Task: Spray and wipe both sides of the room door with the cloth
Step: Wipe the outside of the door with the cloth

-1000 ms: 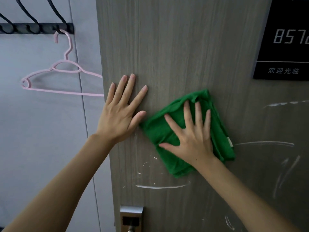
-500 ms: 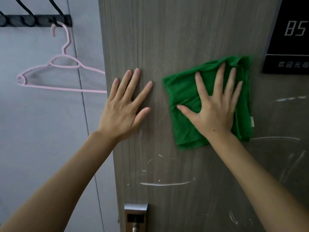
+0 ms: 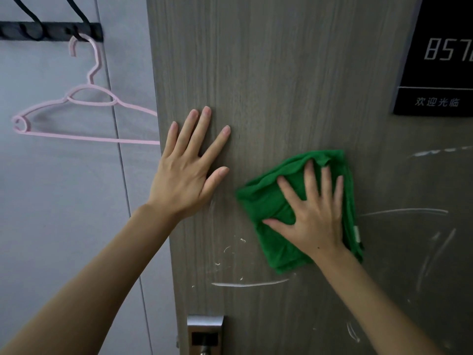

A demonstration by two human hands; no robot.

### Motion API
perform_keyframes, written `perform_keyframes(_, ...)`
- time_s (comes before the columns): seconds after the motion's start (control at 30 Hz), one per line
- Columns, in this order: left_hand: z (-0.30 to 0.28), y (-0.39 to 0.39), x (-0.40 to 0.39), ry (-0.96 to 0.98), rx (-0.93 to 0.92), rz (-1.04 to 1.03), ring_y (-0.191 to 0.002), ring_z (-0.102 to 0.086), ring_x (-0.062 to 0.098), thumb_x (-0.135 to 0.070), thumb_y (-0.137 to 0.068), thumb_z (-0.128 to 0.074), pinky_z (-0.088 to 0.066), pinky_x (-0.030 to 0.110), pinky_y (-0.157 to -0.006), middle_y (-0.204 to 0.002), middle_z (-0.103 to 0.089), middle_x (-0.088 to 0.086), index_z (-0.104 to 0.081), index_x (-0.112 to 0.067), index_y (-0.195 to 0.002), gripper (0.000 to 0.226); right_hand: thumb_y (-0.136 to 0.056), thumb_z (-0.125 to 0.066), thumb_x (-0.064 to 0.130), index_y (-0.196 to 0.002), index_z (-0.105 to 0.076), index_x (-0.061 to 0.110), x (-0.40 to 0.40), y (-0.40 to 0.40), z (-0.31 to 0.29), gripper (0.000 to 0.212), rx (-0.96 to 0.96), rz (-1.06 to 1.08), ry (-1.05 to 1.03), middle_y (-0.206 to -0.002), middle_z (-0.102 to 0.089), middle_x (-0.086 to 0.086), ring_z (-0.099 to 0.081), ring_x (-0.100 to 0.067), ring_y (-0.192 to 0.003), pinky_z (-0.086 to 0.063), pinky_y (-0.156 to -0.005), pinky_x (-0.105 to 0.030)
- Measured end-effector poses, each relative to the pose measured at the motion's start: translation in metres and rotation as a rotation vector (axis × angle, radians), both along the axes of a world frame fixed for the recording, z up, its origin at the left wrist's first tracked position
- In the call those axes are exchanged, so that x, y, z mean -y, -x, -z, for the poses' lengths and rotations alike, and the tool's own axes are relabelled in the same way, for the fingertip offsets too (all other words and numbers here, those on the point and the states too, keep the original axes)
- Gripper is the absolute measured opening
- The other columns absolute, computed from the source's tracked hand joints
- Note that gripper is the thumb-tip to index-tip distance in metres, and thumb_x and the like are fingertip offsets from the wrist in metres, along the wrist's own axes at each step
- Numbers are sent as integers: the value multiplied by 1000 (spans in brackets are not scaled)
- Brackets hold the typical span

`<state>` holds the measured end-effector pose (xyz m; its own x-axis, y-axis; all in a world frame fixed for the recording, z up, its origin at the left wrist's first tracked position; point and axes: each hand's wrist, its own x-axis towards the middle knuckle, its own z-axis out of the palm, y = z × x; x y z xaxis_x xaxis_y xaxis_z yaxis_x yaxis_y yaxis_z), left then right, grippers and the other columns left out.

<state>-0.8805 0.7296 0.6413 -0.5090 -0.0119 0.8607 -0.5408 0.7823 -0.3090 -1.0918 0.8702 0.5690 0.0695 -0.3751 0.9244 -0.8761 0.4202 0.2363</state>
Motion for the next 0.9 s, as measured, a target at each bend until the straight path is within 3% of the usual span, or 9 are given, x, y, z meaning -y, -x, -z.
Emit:
perform_keyframes(0.13,-2,-2,-3,-32,21,12,-148,-6,32,-54,-101,-17,0,45,-120,-160,-12,18,-25,-20,-152,62,-80,-38,81,-146,-33,27,-5,8,-34,85,137,24,114,-154,-21,-25,-15,-47,-140,-6,-112,-61)
perform_keyframes(0.37,-4,-6,-8,-122,26,81,-150,0,27,-58,-99,-15,3,43,-120,-161,-8,12,-18,-20,-153,66,-82,-40,79,-149,-30,27,18,-23,-71,85,218,64,188,-155,-17,-26,-12,-50,-141,-10,-112,-63)
perform_keyframes(0.5,-5,-7,-11,-178,-2,158,-150,1,24,-60,-98,-13,4,42,-121,-162,-7,7,-8,-18,-153,70,-82,-40,79,-148,-32,28,36,-50,-45,84,180,47,153,-155,-20,-25,-14,-48,-141,-7,-113,-61)
perform_keyframes(0.63,-5,-7,-11,-179,0,165,-150,1,24,-60,-98,-14,5,41,-121,-161,-5,6,-9,-17,-153,70,-81,-37,79,-148,-24,35,54,-83,8,81,54,-14,-34,-154,-16,-16,-15,-43,-139,6,-115,-55)
perform_keyframes(0.73,-5,-8,-10,-167,10,142,-150,2,24,-59,-98,-14,5,42,-121,-161,-4,6,-8,-17,-153,69,-78,-51,75,-143,-39,37,60,-93,40,76,-73,-106,-171,-150,-27,-11,-27,-39,-133,3,-115,-53)
perform_keyframes(0.8,-5,-8,-11,-161,12,127,-150,2,25,-57,-99,-14,4,43,-121,-162,-4,7,-8,-17,-153,68,-75,-58,73,-140,-45,38,59,-92,47,75,-117,-144,-212,-148,-30,-8,-31,-36,-131,1,-116,-51)
perform_keyframes(0.9,-4,-7,-12,-160,-1,124,-150,1,25,-56,-99,-15,4,42,-121,-162,-6,8,-9,-16,-154,68,-75,-54,75,-144,-38,36,55,-82,33,81,-120,-111,-181,-150,-25,-9,-25,-36,-135,4,-116,-51)
